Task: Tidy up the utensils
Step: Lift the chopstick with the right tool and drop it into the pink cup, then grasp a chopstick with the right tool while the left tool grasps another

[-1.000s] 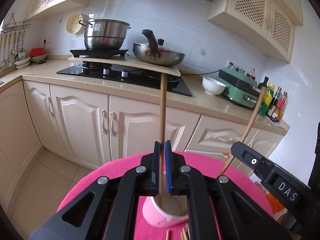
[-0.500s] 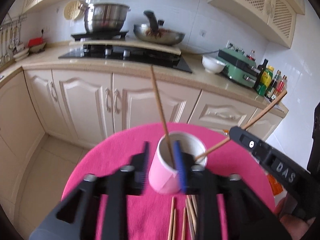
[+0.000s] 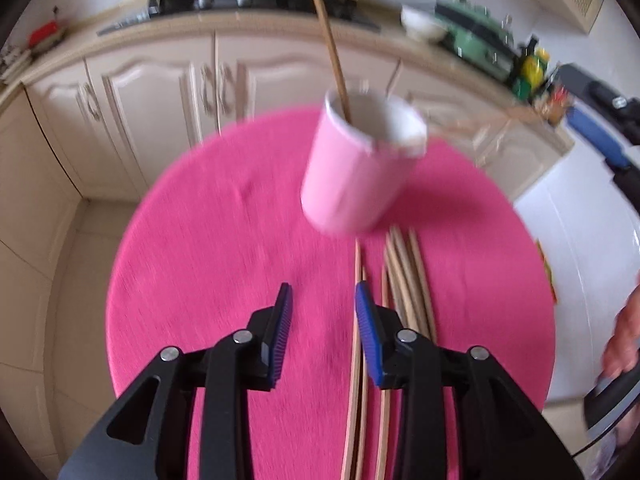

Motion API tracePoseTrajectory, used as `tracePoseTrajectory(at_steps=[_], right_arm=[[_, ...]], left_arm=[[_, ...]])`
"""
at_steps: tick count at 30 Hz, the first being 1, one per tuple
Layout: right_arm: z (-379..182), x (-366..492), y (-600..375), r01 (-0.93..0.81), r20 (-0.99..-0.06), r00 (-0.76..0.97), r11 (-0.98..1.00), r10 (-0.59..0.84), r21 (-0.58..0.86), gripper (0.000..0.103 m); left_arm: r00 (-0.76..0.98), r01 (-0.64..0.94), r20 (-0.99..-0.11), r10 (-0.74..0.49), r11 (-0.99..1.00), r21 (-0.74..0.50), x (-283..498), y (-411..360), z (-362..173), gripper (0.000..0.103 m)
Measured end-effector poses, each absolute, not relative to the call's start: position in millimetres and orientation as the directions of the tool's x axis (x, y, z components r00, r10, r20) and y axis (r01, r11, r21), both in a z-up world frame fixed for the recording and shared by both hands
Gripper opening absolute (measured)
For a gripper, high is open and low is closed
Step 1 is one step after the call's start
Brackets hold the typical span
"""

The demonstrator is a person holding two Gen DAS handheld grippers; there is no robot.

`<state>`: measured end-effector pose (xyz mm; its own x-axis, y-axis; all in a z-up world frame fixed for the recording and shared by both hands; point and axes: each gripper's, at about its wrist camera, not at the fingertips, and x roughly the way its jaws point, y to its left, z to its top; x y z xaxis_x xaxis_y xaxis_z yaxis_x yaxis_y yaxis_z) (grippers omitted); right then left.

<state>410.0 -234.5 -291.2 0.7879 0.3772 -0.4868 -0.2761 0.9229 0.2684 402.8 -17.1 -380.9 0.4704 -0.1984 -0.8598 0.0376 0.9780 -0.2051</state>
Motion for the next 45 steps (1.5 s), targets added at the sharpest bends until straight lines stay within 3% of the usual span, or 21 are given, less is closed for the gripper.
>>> tracePoseTrajectory(at_steps=[10, 18, 22, 24, 25, 27, 28, 30, 33, 45], right_arm=[[-360, 386, -267, -0.129, -0.696, 0.66, 0.956, 0.282, 0.264, 0.055], [-392, 385, -266, -0.12, -0.776, 0.558, 0.954, 0.295, 0.276, 0.055], [-402, 387, -262, -0.129, -0.811, 0.503, 0.953, 0.3, 0.273, 0.055], [-407, 390, -256, -0.136, -0.833, 0.47, 0.957, 0.291, 0.258, 0.054], [-408, 391, -253, -0.142, -0.84, 0.458, 0.956, 0.293, 0.256, 0.054], [-413, 395, -246, -0.151, -0.863, 0.414, 0.957, 0.288, 0.247, 0.054], [-417, 397, -242, -0.153, -0.872, 0.399, 0.958, 0.284, 0.242, 0.053], [-424, 402, -234, -0.168, -0.888, 0.357, 0.955, 0.291, 0.245, 0.032], [-432, 407, -224, -0.18, -0.899, 0.324, 0.952, 0.293, 0.246, 0.023], [-442, 423, -202, -0.194, -0.935, 0.245, 0.958, 0.256, 0.211, 0.016]], left_arm=[[0.321, 0.118, -0.93, -0.179, 0.982, -0.148, 399, -47, -429, 0.032], [0.277, 0.14, -0.954, -0.117, 0.987, -0.08, 407, -60, -438, 0.033], [0.272, 0.178, -0.962, -0.004, 0.983, 0.046, 419, -79, -438, 0.033], [0.261, 0.151, -0.965, -0.009, 0.988, 0.031, 425, -79, -438, 0.032], [0.258, 0.135, -0.966, -0.02, 0.991, 0.015, 427, -77, -438, 0.03], [0.258, 0.101, -0.965, -0.033, 0.995, -0.007, 428, -69, -436, 0.008], [0.256, 0.089, -0.966, -0.04, 0.996, -0.018, 427, -65, -435, 0.008], [0.253, 0.069, -0.965, -0.064, 0.996, -0.048, 423, -57, -435, 0.006], [0.264, 0.031, -0.963, -0.06, 0.998, -0.053, 415, -44, -434, 0.006], [0.308, -0.046, -0.946, -0.098, 0.992, -0.117, 399, -17, -425, 0.006]])
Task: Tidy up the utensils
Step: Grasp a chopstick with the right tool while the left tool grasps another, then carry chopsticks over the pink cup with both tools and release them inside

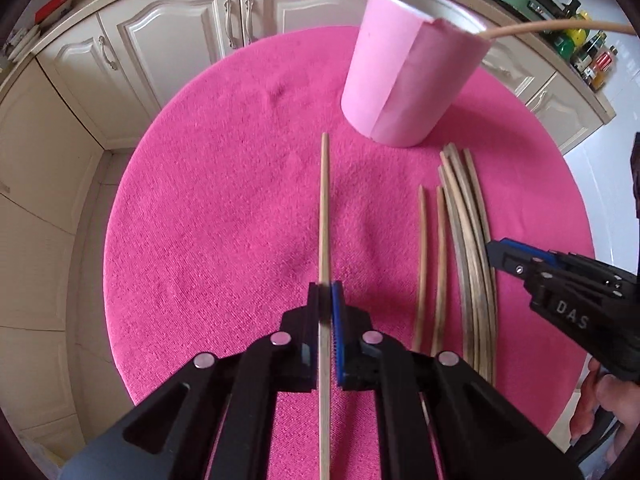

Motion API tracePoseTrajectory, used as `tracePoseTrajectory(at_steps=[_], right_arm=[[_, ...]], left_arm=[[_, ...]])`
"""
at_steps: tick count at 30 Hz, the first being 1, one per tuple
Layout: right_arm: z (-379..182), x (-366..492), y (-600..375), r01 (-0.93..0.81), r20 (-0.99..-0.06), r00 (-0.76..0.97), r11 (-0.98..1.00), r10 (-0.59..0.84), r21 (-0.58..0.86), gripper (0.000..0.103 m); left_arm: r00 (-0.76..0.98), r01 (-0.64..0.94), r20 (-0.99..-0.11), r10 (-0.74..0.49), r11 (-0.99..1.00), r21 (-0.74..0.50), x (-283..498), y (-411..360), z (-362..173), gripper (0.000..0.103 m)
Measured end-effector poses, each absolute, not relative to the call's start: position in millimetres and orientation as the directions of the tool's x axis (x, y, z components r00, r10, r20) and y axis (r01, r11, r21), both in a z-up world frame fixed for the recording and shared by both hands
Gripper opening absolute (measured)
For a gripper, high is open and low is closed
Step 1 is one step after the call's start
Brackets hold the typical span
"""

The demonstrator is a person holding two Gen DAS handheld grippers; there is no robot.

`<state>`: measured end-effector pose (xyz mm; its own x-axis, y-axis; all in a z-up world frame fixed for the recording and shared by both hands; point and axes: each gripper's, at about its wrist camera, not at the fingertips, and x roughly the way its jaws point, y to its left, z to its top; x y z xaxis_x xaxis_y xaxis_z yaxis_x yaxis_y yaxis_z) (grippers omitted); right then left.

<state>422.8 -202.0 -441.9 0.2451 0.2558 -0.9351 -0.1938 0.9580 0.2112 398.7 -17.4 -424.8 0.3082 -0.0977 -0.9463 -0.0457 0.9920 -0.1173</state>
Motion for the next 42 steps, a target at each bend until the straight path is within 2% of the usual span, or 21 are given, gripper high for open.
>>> tracePoseTrajectory(at_steps=[5, 9, 11, 14, 18, 24, 29, 36, 42], right_arm=[[-444, 430, -198, -0.175, -0.951, 0.202, 0.964, 0.235, 0.201, 0.016], [-441, 444, -184, -0.192, -0.969, 0.187, 0.973, 0.161, 0.125, 0.016], [-440, 447, -181, -0.198, -0.968, 0.197, 0.973, 0.155, 0.116, 0.012], [-440, 448, -191, -0.172, -0.957, 0.2, 0.969, 0.21, 0.177, 0.007], [-433, 444, -213, -0.13, -0.926, 0.249, 0.957, 0.285, 0.26, 0.007], [-402, 440, -254, -0.081, -0.831, 0.393, 0.915, 0.394, 0.395, 0.007], [-354, 441, -276, -0.089, -0.698, 0.569, 0.877, 0.434, 0.473, 0.007], [-297, 454, -292, -0.165, -0.525, 0.745, 0.876, 0.412, 0.453, 0.007], [-285, 473, -286, -0.222, -0.413, 0.809, 0.867, 0.419, 0.445, 0.007]], left_arm=[[0.318, -0.051, -0.942, -0.105, 0.991, -0.127, 399, -15, -425, 0.006], [0.324, -0.05, -0.94, -0.111, 0.99, -0.134, 399, -14, -422, 0.006], [0.332, -0.046, -0.936, -0.113, 0.99, -0.135, 395, -12, -419, 0.006], [0.359, -0.04, -0.926, -0.118, 0.989, -0.142, 395, -13, -411, 0.006], [0.411, -0.047, -0.903, -0.126, 0.986, -0.158, 393, -7, -395, 0.006], [0.535, -0.065, -0.834, -0.131, 0.978, -0.196, 393, 4, -359, 0.006], [0.627, -0.066, -0.767, -0.138, 0.971, -0.229, 398, 11, -325, 0.006], [0.747, -0.038, -0.646, -0.158, 0.959, -0.28, 410, 10, -273, 0.006], [0.828, 0.007, -0.534, -0.173, 0.954, -0.298, 434, 1, -241, 0.006]])
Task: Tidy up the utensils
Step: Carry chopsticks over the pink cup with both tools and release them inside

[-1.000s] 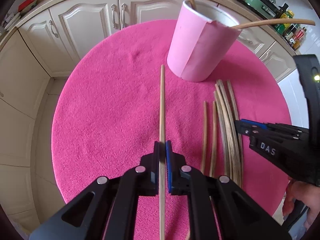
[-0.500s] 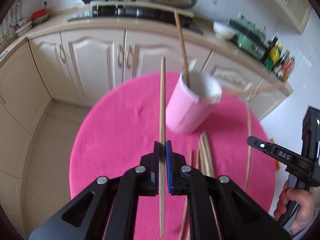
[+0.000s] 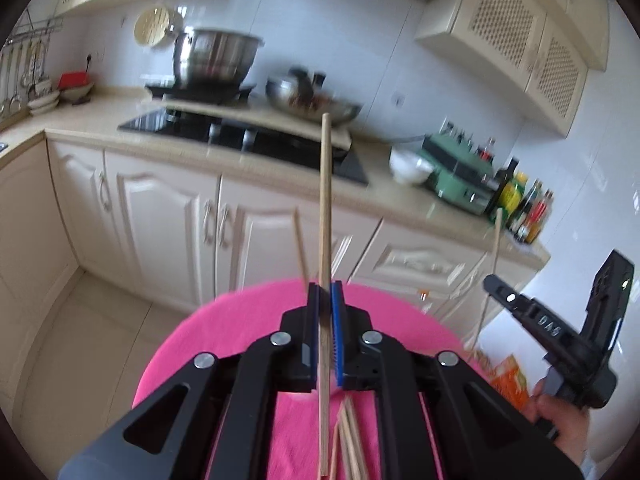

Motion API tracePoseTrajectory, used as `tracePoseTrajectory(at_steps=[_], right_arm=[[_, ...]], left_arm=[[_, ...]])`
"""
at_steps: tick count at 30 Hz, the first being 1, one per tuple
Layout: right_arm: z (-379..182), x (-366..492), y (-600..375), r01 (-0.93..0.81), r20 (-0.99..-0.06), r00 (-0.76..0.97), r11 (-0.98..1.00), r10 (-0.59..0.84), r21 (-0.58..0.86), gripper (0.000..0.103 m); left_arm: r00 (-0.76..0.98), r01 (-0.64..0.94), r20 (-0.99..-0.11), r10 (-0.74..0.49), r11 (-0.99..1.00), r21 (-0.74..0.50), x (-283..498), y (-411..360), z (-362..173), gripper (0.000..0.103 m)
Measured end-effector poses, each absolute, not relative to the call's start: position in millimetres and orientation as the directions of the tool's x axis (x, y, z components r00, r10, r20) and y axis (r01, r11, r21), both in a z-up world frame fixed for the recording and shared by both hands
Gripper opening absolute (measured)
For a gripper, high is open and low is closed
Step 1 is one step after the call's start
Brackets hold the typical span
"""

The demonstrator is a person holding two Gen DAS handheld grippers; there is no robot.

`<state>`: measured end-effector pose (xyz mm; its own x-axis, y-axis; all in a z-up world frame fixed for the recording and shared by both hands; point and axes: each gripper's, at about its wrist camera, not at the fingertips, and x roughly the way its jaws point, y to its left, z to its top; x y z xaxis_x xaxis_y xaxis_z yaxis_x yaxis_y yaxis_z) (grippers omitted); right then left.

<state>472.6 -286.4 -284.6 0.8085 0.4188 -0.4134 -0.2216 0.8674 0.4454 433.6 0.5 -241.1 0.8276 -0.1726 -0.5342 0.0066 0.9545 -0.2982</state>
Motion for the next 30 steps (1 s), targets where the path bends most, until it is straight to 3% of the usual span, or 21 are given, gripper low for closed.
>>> tracePoseTrajectory(at_steps=[7, 15, 30], right_arm=[[-268, 507, -277, -0.284, -0.285, 0.847, 0.834, 0.45, 0.473, 0.007], [-264, 534, -256, -0.403, -0.171, 0.824, 0.77, 0.54, 0.495, 0.007], [-291, 545, -225, -0.518, -0.187, 0.743, 0.729, 0.643, 0.448, 0.007]], left_arm=[[0.888, 0.024, -0.428, -0.167, 0.947, -0.319, 459, -7, -221, 0.006], [0.91, 0.011, -0.39, -0.14, 0.949, -0.315, 487, -10, -231, 0.006], [0.895, -0.021, -0.433, -0.108, 0.959, -0.281, 488, -10, -283, 0.006]])
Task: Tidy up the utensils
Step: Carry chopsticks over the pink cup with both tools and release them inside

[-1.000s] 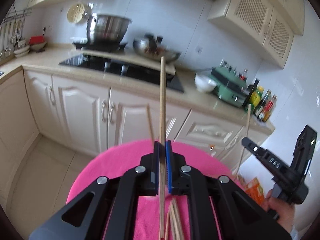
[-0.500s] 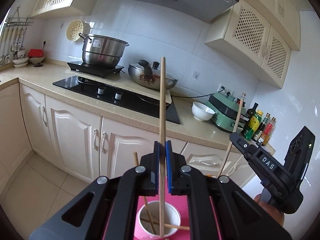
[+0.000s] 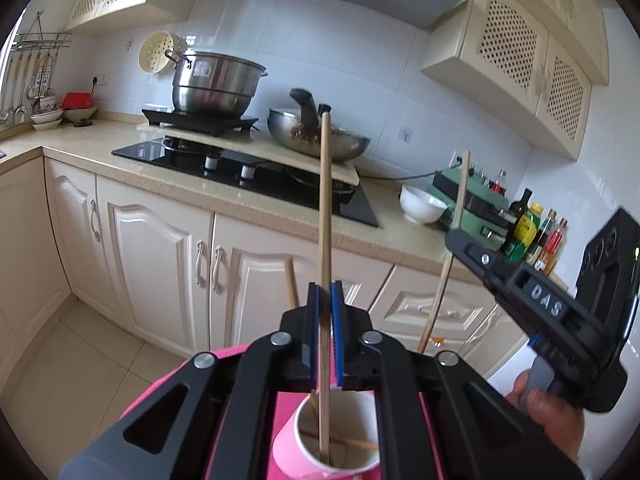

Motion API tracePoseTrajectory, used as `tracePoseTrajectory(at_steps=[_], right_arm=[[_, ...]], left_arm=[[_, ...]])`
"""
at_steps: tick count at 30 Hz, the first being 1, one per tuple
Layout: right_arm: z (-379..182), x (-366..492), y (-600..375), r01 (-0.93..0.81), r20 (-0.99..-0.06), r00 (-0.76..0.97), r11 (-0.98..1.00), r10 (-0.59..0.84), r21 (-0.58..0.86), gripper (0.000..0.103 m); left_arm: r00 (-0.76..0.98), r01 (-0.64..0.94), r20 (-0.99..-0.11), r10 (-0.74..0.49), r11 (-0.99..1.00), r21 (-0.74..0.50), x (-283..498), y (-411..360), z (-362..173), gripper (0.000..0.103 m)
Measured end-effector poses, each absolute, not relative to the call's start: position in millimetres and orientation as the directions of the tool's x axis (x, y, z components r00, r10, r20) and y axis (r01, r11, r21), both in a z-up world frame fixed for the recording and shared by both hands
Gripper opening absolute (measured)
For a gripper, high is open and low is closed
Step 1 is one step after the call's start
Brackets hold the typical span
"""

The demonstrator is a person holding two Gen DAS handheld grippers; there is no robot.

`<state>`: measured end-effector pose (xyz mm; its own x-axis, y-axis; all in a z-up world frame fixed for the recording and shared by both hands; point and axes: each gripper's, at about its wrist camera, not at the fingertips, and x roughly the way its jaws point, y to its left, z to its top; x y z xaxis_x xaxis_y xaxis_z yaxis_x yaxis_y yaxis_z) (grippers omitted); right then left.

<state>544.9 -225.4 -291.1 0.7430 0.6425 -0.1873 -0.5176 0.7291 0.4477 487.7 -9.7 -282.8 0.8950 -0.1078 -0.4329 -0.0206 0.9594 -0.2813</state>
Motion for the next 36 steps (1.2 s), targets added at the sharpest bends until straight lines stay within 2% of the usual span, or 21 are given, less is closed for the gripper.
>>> tracePoseTrajectory(at_steps=[12, 25, 26, 27, 36], right_arm=[[-293, 512, -228, -0.547, -0.316, 0.682, 0.747, 0.659, 0.379, 0.007], [-298, 489, -223, -0.534, -0.39, 0.656, 0.762, 0.646, 0.365, 0.007], [-299, 489, -223, -0.533, -0.398, 0.652, 0.763, 0.645, 0.364, 0.007], [-301, 488, -223, -0.529, -0.406, 0.652, 0.767, 0.641, 0.362, 0.007], [-308, 482, -223, -0.516, -0.455, 0.628, 0.776, 0.631, 0.363, 0.008]], left_arm=[[0.856, -0.006, -0.499, -0.138, 0.961, -0.277, 457, -16, -294, 0.006], [0.799, -0.008, -0.581, -0.154, 0.964, -0.266, 444, -22, -302, 0.008], [0.796, -0.011, -0.585, -0.153, 0.964, -0.267, 444, -21, -302, 0.014], [0.793, -0.017, -0.591, -0.151, 0.963, -0.27, 443, -20, -302, 0.029], [0.778, -0.045, -0.612, -0.139, 0.96, -0.276, 430, -12, -298, 0.033]])
